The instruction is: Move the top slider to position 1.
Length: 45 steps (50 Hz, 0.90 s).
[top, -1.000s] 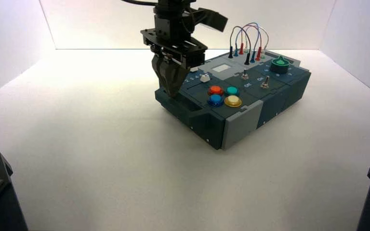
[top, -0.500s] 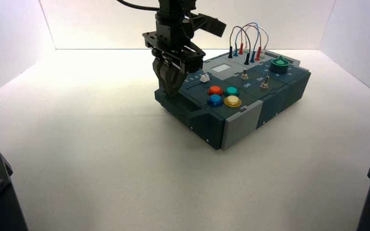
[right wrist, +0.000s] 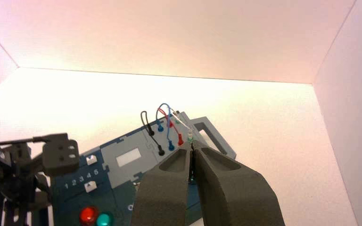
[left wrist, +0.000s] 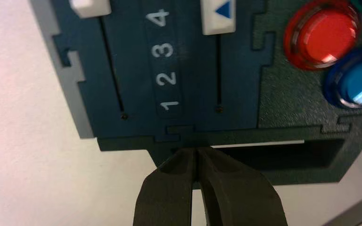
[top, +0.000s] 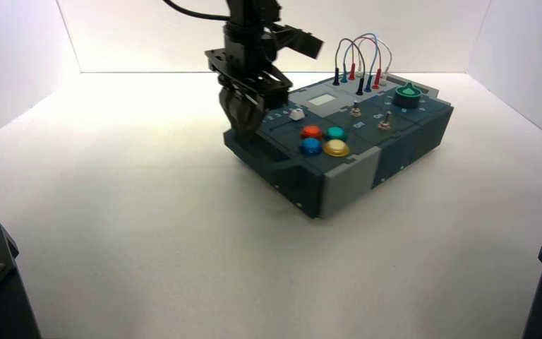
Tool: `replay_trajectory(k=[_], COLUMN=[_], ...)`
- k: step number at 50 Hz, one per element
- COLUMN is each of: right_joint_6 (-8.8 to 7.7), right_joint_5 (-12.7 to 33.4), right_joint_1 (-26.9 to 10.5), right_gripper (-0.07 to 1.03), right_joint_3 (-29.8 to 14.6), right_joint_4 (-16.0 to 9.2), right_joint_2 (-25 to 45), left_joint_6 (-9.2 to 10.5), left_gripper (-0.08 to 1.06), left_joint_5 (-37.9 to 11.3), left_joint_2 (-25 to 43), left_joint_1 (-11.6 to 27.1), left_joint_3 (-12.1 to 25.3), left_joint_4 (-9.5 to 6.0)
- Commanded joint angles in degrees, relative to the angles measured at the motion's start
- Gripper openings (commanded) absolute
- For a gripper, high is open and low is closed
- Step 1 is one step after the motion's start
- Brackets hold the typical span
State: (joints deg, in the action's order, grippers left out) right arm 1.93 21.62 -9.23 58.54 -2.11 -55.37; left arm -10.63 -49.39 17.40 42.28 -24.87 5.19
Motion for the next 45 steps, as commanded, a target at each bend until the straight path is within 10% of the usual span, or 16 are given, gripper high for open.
replay_trajectory(k=[1, 27, 45], right_joint_6=[0.00, 0.00, -0.09], right_joint_5=[-1.1, -1.3, -1.6], right_joint_1=[-0.1, -0.1, -0.1], right_gripper=[-0.02, -0.02, -0.02], right_joint_3=[-2.0, -1.6, -1.3], right_joint_4=[0.0, 0.0, 0.0], right_joint_2=[0.2, 0.2, 0.2], left_joint_6=[0.35, 0.18, -0.26], left_gripper=[-0.03, -0.03, -0.03], left_joint_5=[0.0, 1.4, 1.1], left_joint_2=[-0.5, 2.5, 9.5], left_joint_1=[-4.1, -11.7, -19.2], left_joint_3=[-0.8, 3.0, 13.2], left_joint_4=[2.02, 6.86, 9.32])
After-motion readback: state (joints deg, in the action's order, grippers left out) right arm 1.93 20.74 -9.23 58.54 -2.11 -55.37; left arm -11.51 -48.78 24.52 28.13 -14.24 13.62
